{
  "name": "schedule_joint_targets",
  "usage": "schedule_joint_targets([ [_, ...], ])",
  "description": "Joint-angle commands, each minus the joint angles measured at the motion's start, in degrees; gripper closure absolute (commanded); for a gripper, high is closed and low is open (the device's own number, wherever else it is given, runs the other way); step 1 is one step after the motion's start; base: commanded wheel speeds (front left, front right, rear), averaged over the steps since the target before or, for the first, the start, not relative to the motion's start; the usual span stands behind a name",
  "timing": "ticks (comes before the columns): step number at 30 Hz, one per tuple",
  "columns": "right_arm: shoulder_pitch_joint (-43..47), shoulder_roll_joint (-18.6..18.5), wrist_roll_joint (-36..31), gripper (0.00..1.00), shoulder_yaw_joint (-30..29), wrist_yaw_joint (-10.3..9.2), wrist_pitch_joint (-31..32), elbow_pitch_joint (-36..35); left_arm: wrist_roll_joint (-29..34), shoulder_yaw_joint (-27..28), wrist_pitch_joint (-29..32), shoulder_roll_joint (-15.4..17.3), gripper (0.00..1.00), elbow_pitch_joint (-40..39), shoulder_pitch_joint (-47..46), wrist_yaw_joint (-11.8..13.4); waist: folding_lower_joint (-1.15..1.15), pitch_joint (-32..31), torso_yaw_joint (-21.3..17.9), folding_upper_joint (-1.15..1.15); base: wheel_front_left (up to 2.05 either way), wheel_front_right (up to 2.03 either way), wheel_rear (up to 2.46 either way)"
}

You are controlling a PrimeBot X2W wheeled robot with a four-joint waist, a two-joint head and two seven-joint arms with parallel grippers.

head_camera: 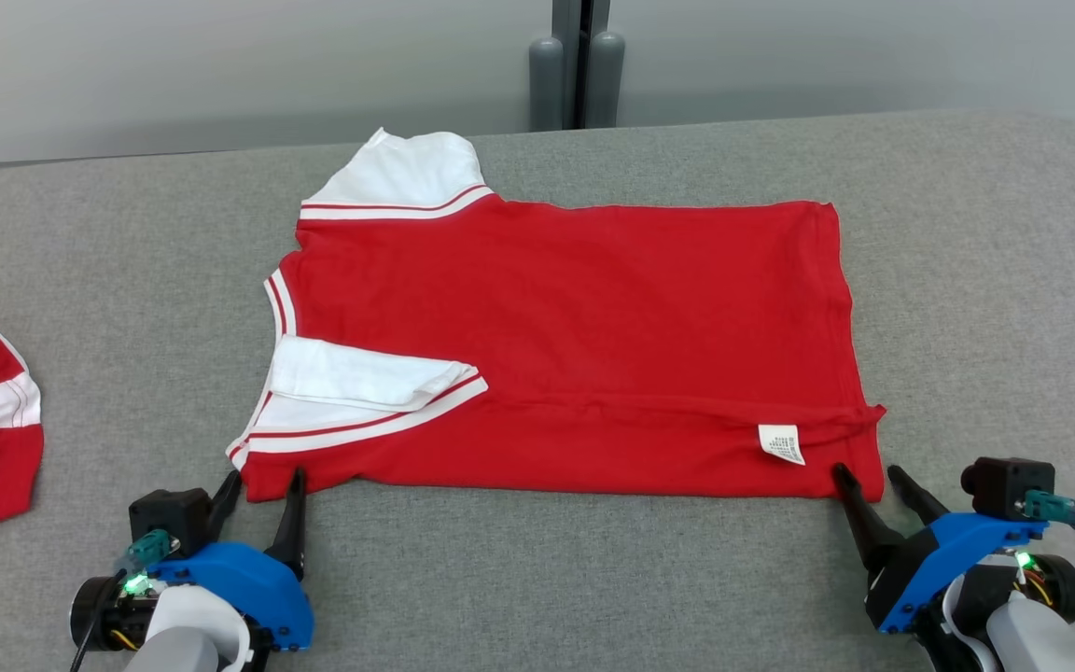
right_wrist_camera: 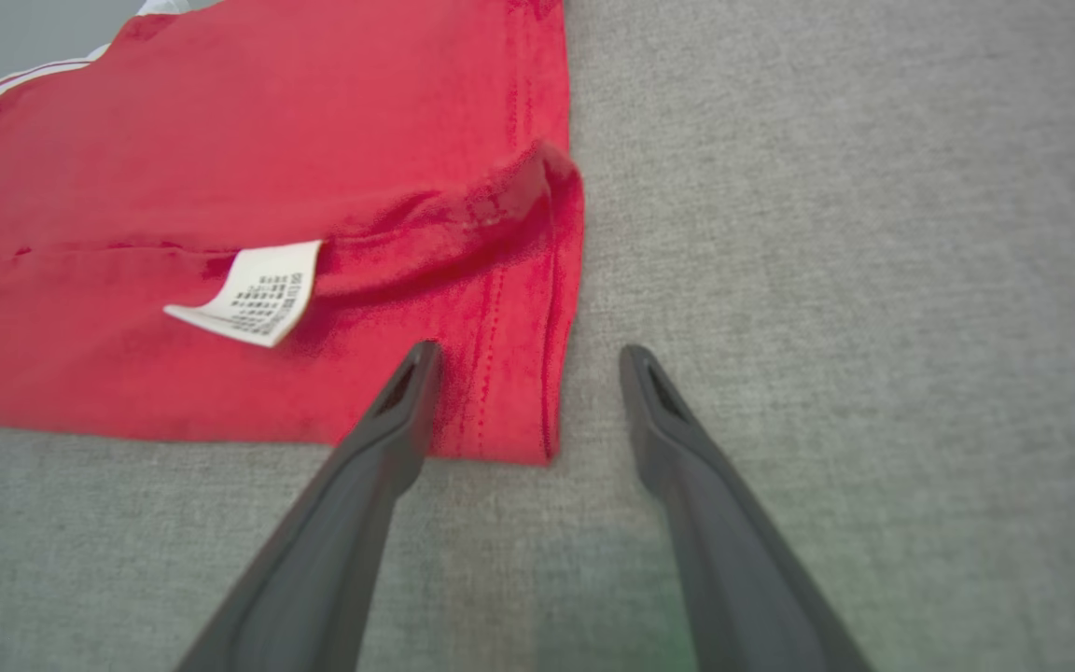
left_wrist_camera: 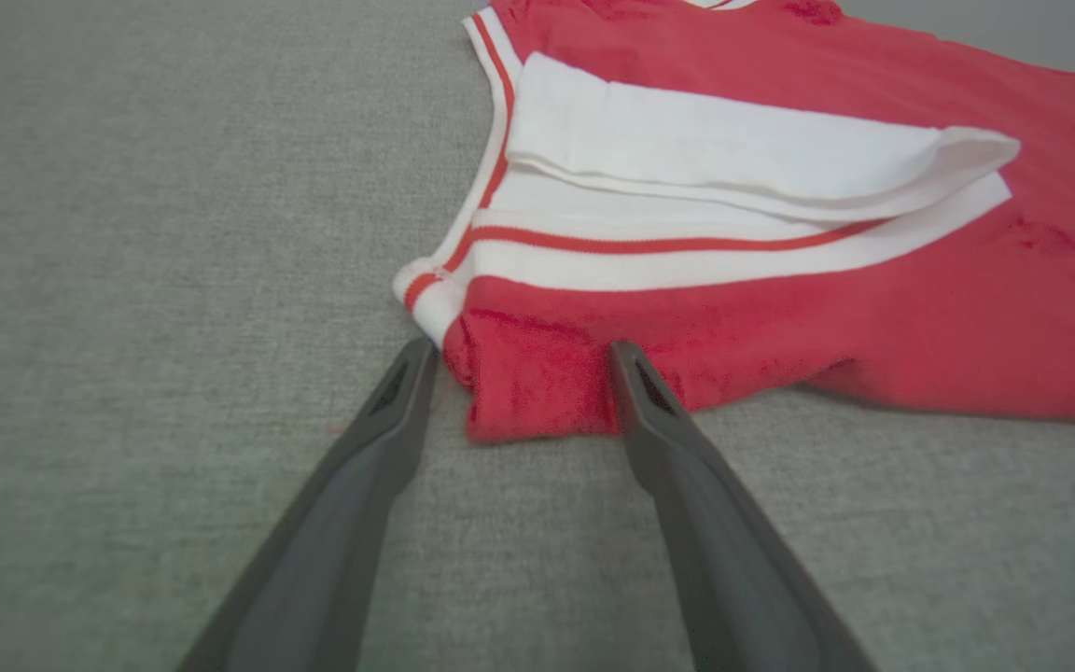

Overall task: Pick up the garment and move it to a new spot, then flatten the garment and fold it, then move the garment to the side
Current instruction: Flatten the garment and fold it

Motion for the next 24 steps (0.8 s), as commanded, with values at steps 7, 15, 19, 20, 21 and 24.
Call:
schedule_joint_targets([
  [7, -1.2, 1.0, 0.2, 1.00, 2.0, 0.03, -1.7, 2.4, -1.0, -0.8, -1.2, -1.4, 1.00, 4.0, -2.0, -1.5, 0.00, -1.6, 0.3, 0.01, 0.00, 0.00, 0.00],
  [15, 3.3, 0.2, 2.0, 1.00, 2.7, 0.02, -3.9, 1.6, -2.1, 0.1, -3.8, -2.4, 1.00, 3.3, 2.2, -1.2, 0.00, -6.5, 2.5, 0.01, 0.00, 0.00, 0.00],
  [19, 7.0, -0.5, 2.5, 1.00, 2.5, 0.02, -3.6, -1.2, -2.4, 0.4, -4.5, -2.4, 1.00, 0.7, 6.8, -0.5, 0.00, -8.4, 3.3, 0.01, 0.00, 0.00, 0.00],
  [20, 8.0, -0.7, 2.6, 1.00, 2.2, 0.02, -3.3, -2.2, -2.3, 0.5, -4.6, -2.2, 1.00, -0.3, 8.0, -0.1, 0.00, -8.8, 3.5, 0.01, 0.00, 0.00, 0.00],
  [21, 9.2, -0.9, 2.8, 1.00, 2.0, 0.02, -3.0, -3.3, -2.1, 0.6, -4.8, -2.0, 1.00, -1.4, 9.2, 0.4, 0.00, -9.1, 3.7, 0.01, 0.00, 0.00, 0.00],
  [24, 13.4, -1.9, 3.3, 1.00, 0.5, 0.02, -1.8, -7.5, -2.7, 1.4, -4.7, -1.9, 1.00, -5.3, 13.4, 2.1, 0.00, -9.7, 4.3, 0.01, 0.00, 0.00, 0.00],
])
